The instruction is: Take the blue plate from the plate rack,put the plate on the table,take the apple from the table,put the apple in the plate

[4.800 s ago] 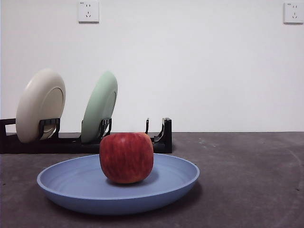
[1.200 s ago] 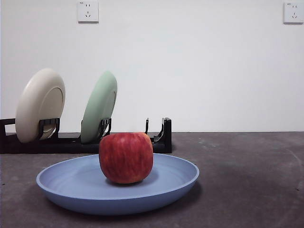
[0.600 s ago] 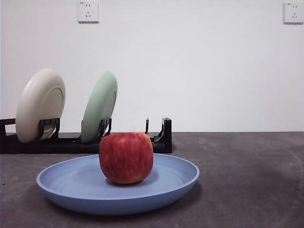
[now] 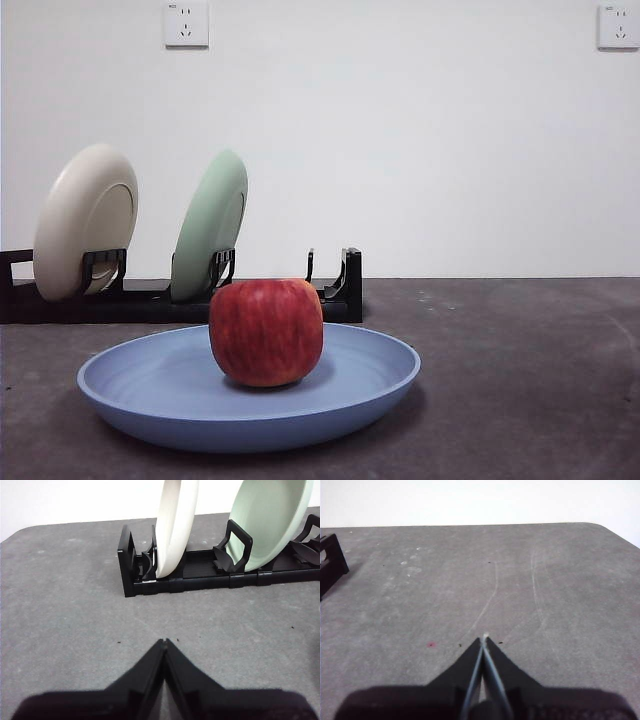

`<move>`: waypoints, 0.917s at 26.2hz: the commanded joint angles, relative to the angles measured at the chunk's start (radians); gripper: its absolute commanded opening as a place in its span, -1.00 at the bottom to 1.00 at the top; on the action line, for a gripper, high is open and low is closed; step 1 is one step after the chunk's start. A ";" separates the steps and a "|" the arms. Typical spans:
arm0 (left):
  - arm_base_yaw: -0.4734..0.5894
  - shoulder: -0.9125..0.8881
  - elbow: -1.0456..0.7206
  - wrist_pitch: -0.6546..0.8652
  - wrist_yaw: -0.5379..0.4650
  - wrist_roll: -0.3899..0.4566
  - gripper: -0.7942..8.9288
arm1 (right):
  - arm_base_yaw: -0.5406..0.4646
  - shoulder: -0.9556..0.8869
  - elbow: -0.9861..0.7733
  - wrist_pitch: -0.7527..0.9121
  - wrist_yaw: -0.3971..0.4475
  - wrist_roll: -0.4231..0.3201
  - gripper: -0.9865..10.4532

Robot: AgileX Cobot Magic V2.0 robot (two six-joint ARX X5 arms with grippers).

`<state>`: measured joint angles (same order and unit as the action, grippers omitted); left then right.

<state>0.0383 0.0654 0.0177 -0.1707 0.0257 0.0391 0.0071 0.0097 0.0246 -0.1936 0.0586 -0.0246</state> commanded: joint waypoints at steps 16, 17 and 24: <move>0.003 0.002 -0.010 0.005 0.001 -0.010 -0.84 | 0.002 -0.001 -0.010 0.006 -0.024 0.108 -0.83; 0.003 0.002 -0.010 0.005 0.001 -0.010 -0.84 | 0.002 -0.001 -0.009 0.006 -0.024 0.108 -0.83; 0.003 0.002 -0.010 0.005 0.001 -0.010 -0.84 | 0.002 -0.001 -0.009 0.006 -0.024 0.108 -0.83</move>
<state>0.0383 0.0662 0.0177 -0.1707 0.0257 0.0391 0.0071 0.0097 0.0246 -0.1936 0.0299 0.0719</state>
